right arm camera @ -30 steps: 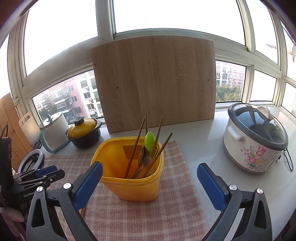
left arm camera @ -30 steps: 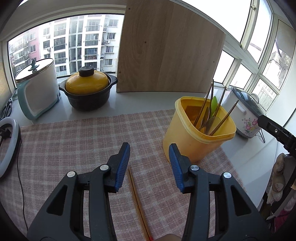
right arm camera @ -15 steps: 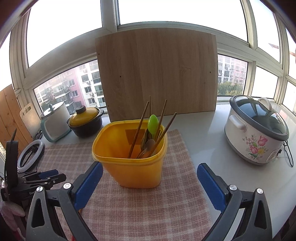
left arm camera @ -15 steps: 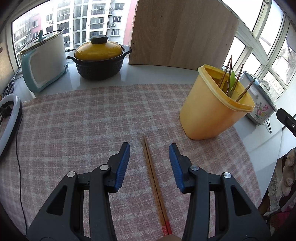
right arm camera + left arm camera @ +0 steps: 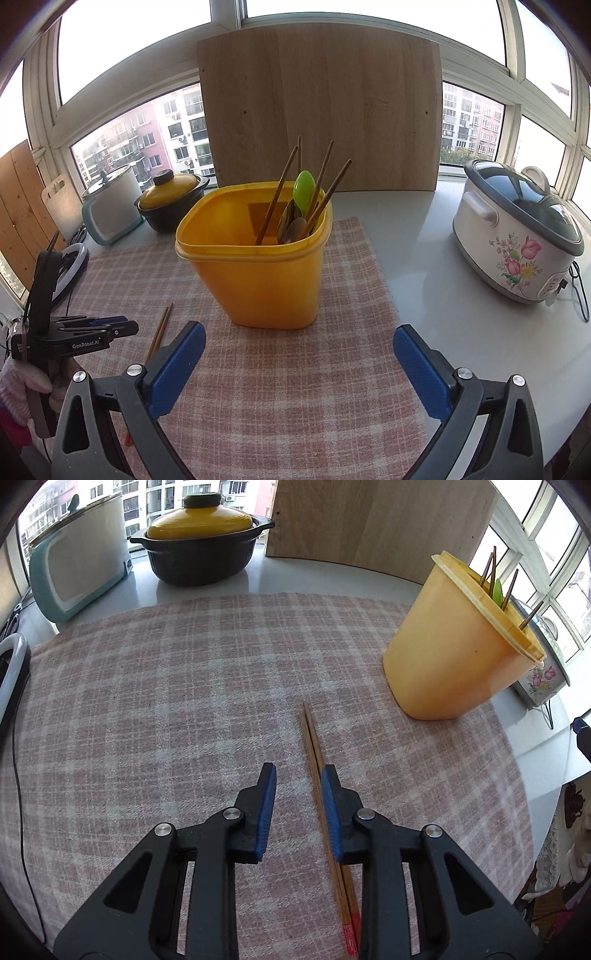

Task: Organize utensils
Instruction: 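Move both open tools back down to the last wooden chopsticks on the tablecloth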

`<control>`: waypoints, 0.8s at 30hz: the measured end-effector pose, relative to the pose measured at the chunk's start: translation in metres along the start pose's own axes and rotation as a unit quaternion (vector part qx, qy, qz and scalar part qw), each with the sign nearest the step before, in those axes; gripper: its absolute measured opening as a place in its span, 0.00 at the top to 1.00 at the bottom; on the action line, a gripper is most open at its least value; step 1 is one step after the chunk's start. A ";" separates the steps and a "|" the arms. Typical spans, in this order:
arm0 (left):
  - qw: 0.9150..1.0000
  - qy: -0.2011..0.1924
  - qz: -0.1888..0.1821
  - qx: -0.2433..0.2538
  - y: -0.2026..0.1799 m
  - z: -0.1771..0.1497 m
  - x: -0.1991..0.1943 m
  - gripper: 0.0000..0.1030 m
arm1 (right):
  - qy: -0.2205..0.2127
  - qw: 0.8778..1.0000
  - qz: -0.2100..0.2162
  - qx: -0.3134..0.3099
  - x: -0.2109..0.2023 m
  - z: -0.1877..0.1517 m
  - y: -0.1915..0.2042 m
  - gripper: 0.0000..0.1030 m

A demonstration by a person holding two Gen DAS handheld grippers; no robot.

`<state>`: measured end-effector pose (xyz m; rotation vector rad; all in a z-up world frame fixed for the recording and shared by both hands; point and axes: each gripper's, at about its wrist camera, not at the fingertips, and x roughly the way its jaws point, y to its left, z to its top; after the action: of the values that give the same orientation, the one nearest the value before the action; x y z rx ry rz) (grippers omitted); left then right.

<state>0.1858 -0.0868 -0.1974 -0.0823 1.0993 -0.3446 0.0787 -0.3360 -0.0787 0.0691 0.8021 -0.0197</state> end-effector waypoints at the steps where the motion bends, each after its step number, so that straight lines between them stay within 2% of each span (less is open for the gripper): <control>1: 1.000 0.004 -0.002 -0.003 0.000 -0.001 0.002 0.78 | 0.005 1.000 0.002 0.002 0.001 -0.002 0.000 0.01; 4: 1.000 0.011 -0.001 -0.002 -0.003 -0.003 0.007 0.83 | 0.020 1.000 0.009 0.012 0.006 -0.008 -0.002 0.05; 24: 0.999 0.024 0.027 0.026 -0.016 -0.009 0.021 0.84 | 0.050 0.998 0.021 0.039 0.017 -0.022 -0.008 0.07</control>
<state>0.1831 -0.1071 -0.2153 0.0010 1.1375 -0.3282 0.0749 -0.3428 -0.1066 0.1625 0.8997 -0.0086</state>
